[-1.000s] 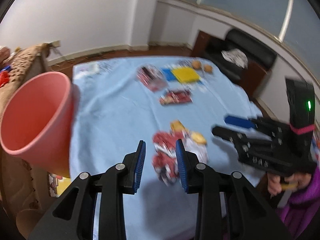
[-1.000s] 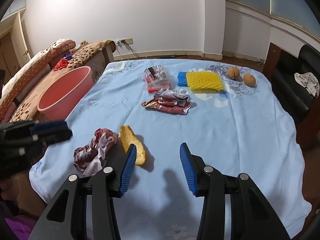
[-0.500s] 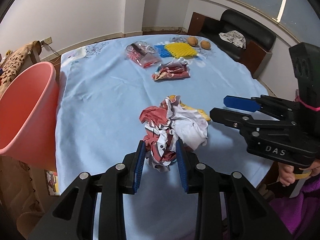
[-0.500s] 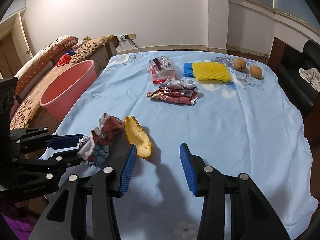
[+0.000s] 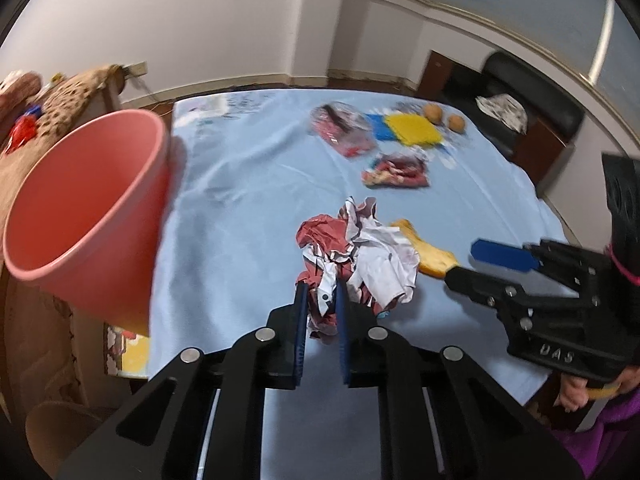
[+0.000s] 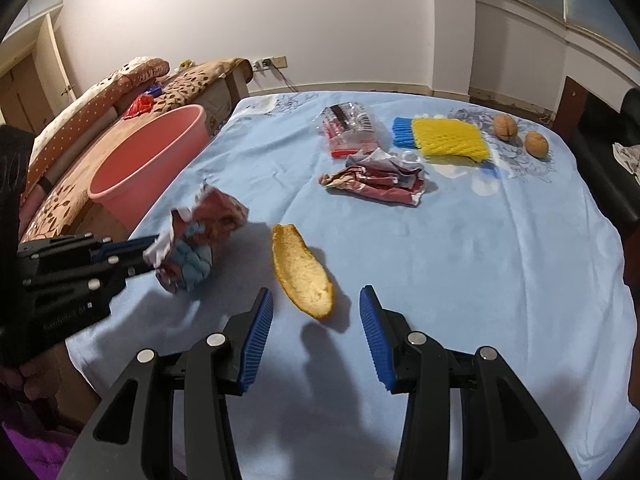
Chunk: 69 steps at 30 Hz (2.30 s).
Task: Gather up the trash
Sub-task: 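Grasp the crumpled red-and-white paper with the left gripper while the right gripper grasps the bread crust, then carry the crumpled paper and bread crust over the pink bucket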
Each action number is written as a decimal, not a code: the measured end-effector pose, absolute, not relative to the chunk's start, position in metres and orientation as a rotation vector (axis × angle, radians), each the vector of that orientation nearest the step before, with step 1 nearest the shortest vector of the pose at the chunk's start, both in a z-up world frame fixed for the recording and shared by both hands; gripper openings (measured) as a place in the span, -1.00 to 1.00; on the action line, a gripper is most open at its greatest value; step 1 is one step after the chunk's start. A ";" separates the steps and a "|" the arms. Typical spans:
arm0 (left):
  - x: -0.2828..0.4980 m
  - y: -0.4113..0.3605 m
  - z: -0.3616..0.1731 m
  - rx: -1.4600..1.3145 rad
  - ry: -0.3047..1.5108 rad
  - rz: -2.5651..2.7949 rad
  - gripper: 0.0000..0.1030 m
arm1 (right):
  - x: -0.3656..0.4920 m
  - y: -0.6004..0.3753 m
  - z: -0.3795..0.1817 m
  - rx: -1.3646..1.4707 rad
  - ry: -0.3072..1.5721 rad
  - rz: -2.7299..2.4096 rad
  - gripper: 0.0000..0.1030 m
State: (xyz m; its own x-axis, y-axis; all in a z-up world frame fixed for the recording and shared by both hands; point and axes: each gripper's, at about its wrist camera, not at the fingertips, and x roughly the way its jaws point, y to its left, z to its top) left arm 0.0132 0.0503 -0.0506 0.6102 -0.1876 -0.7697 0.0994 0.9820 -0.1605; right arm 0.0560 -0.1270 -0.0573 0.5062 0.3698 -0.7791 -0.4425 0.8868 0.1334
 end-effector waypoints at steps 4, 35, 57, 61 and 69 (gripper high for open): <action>0.014 0.059 -0.048 -0.138 0.894 -0.144 -0.75 | 0.061 -0.119 -0.060 -0.111 0.928 0.493 -0.14; 0.016 0.066 -0.047 -0.163 0.887 -0.096 -0.75 | 0.068 -0.113 -0.059 -0.139 0.911 0.423 -0.54; 0.018 0.124 -0.020 -0.221 0.761 0.105 -0.75 | 0.091 -0.050 -0.014 -0.134 0.823 0.553 -0.54; 0.017 0.142 -0.013 -0.234 0.727 0.164 -0.75 | 0.097 -0.027 -0.005 -0.124 0.815 0.609 -0.54; 0.015 0.179 -0.004 -0.246 0.691 0.289 -0.75 | 0.108 0.022 0.012 -0.133 0.790 0.706 -0.54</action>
